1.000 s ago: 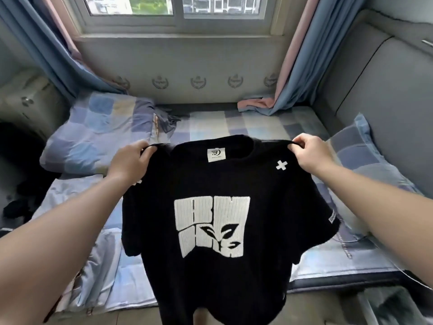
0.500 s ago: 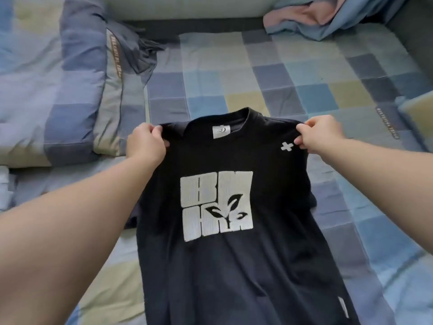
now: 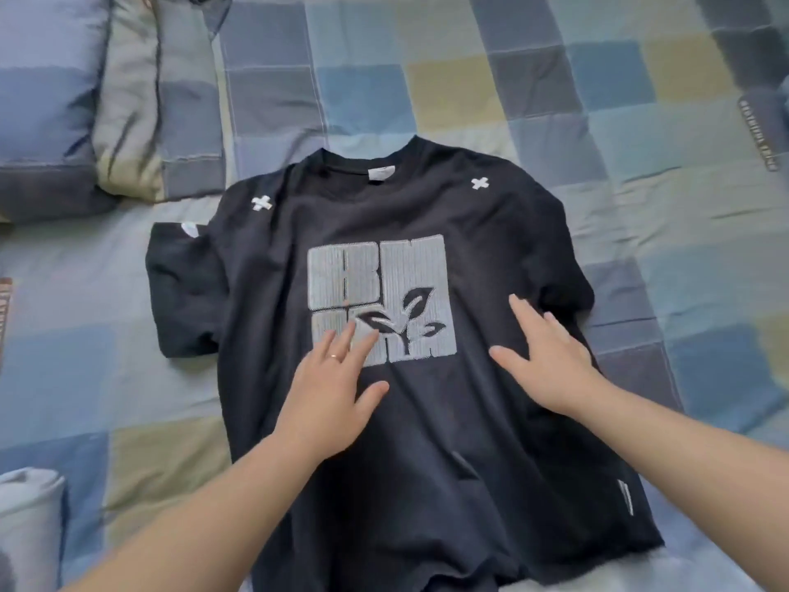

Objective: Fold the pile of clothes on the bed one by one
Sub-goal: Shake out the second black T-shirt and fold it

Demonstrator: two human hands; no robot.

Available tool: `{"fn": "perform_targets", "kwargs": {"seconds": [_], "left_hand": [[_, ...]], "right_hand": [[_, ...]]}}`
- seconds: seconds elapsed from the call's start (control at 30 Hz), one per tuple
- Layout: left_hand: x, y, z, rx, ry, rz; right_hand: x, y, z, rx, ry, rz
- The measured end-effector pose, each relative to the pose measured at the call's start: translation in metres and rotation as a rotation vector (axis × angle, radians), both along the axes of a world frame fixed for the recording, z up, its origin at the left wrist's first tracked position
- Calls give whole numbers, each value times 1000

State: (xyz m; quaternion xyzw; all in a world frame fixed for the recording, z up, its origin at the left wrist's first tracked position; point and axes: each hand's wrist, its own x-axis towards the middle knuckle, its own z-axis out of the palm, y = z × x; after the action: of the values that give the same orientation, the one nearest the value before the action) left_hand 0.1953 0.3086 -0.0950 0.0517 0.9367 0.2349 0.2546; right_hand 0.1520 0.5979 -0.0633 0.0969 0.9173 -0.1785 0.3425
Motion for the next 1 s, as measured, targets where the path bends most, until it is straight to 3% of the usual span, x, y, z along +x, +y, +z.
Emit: {"fn": "perform_targets", "kwargs": {"seconds": [0.2, 0.4, 0.57, 0.7, 0.8, 0.93, 1.0], "left_hand": [[107, 71, 12, -23, -127, -179], [168, 171, -8, 28, -134, -267], [186, 247, -37, -110, -82, -259], [196, 275, -54, -220, 61, -148], [196, 278, -58, -204, 180, -142], [194, 293, -46, -151, 115, -215], [197, 302, -41, -125, 25, -224]], "right_hand": [[88, 74, 8, 1, -116, -137], [152, 155, -26, 19, -151, -296], [169, 173, -61, -149, 3, -305], [171, 178, -74, -150, 32, -190], [172, 198, -74, -148, 50, -254], [182, 231, -77, -126, -44, -350], [188, 238, -73, -31, 21, -292]]}}
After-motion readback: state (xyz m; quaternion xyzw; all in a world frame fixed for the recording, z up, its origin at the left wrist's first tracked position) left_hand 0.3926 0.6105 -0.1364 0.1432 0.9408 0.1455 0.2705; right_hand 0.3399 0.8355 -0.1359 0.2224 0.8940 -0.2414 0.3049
